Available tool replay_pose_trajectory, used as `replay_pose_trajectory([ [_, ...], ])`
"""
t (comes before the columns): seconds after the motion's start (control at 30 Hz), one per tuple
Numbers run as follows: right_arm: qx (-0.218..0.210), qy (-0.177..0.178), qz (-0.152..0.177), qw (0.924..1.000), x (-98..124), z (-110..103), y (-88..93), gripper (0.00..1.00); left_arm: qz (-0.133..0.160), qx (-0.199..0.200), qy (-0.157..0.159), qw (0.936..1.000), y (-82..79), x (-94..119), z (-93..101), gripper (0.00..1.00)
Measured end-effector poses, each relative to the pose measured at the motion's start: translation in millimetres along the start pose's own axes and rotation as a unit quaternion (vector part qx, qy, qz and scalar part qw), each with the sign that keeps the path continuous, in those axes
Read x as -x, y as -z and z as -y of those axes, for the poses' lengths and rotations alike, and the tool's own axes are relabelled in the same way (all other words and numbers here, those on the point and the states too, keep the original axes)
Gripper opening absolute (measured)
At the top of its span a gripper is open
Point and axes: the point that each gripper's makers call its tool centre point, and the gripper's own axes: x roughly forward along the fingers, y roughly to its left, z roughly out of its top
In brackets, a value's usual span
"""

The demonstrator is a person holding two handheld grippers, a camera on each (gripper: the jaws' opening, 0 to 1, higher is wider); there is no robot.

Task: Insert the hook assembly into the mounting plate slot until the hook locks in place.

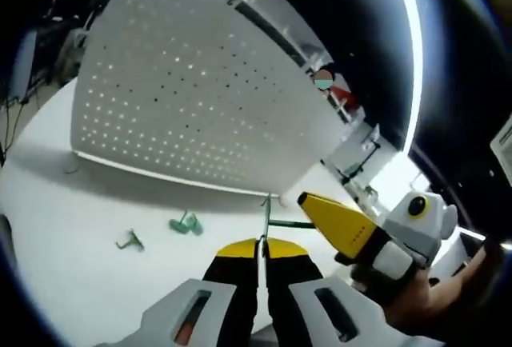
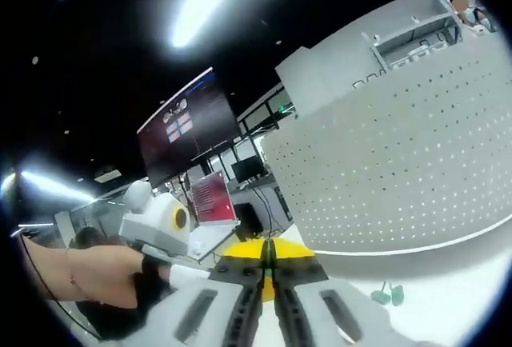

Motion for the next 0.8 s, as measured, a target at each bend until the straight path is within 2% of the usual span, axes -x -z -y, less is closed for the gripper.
replay_pose_trajectory([
  [0.27,-0.003,-0.005,-0.014,0.9999,-3,-3,-2.8,0.0,0.005,-0.021,-0.012,0.9997,-4.7,5,-0.5,0.01],
  [0.33,-0.062,-0.017,0.003,0.9979,-4,-6,-12.8,0.04,0.013,-0.03,-0.023,0.9992,-9.5,8,-3.6,0.01],
  [0.37,-0.069,-0.02,0.01,0.9974,-4,-5,-18.6,0.06,0.012,-0.049,-0.034,0.9981,-11.1,9,-7.7,0.01],
  [0.4,-0.055,-0.019,0.004,0.9983,-3,-3,-22.1,0.07,0.02,-0.068,-0.051,0.9962,-15.4,12,-12.2,0.01],
  [0.47,-0.035,-0.026,0.007,0.999,-2,-5,-29.3,0.07,0.031,-0.054,-0.044,0.9971,-20.4,15,-10.8,0.01],
  [0.5,-0.033,-0.033,0.002,0.9989,-3,-6,-29.5,0.07,0.052,-0.038,-0.042,0.997,-27.3,16,-11.0,0.01],
  [0.53,-0.037,-0.04,-0.009,0.9985,-3,-8,-27.8,0.08,0.052,-0.039,-0.044,0.9969,-28.1,18,-12.6,0.01],
  [0.6,-0.046,-0.037,-0.013,0.9981,-3,-8,-28.1,0.14,0.058,-0.046,-0.051,0.9959,-31.4,20,-14.4,0.01],
  [0.73,-0.019,-0.037,-0.031,0.9987,-4,-17,-19.5,0.15,0.074,-0.051,-0.051,0.9946,-35.6,23,-12.5,0.01],
  [0.8,-0.022,-0.038,-0.038,0.9983,-7,-22,-14.2,0.15,0.078,-0.052,-0.051,0.9943,-34.6,23,-11.0,0.01],
])
